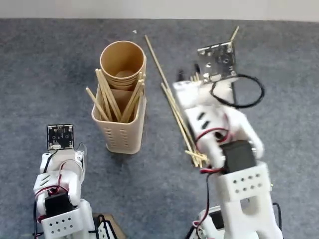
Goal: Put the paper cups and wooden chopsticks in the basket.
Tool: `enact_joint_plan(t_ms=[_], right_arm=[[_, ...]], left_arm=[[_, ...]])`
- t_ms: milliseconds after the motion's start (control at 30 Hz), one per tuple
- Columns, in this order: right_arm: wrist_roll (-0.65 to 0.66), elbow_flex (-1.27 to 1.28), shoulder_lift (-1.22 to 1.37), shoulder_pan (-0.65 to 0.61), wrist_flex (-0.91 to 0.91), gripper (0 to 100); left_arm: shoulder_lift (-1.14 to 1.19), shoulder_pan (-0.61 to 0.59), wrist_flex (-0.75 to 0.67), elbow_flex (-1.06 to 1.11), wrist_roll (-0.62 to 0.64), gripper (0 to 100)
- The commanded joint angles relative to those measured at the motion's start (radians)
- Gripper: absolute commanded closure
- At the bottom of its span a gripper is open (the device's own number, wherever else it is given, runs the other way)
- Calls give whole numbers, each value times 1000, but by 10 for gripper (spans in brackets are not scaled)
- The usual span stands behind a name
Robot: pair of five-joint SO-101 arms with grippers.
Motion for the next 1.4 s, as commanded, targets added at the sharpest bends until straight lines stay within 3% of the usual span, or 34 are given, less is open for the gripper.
enact_joint_plan(t_ms=[0, 200, 433, 567, 833, 1067, 1233, 1367], right_arm=[[203, -28, 85, 119, 182, 872], [503, 127, 309, 194, 189, 872], [706, 380, 401, 160, 56, 872], [747, 478, 409, 137, -13, 872], [839, 503, 404, 133, 16, 872], [838, 493, 410, 136, 18, 872], [832, 507, 414, 139, -120, 872], [833, 521, 414, 137, -130, 872]], left_arm=[[-5, 10, -17, 2, -12, 787], [-5, 10, -14, 2, -12, 787], [-5, 10, -15, 2, -12, 787], [-5, 10, -15, 2, -12, 787], [-5, 10, -17, 2, -12, 787], [-5, 10, -17, 2, -12, 787], [-5, 10, -14, 2, -12, 787], [-5, 10, -12, 2, -12, 787]])
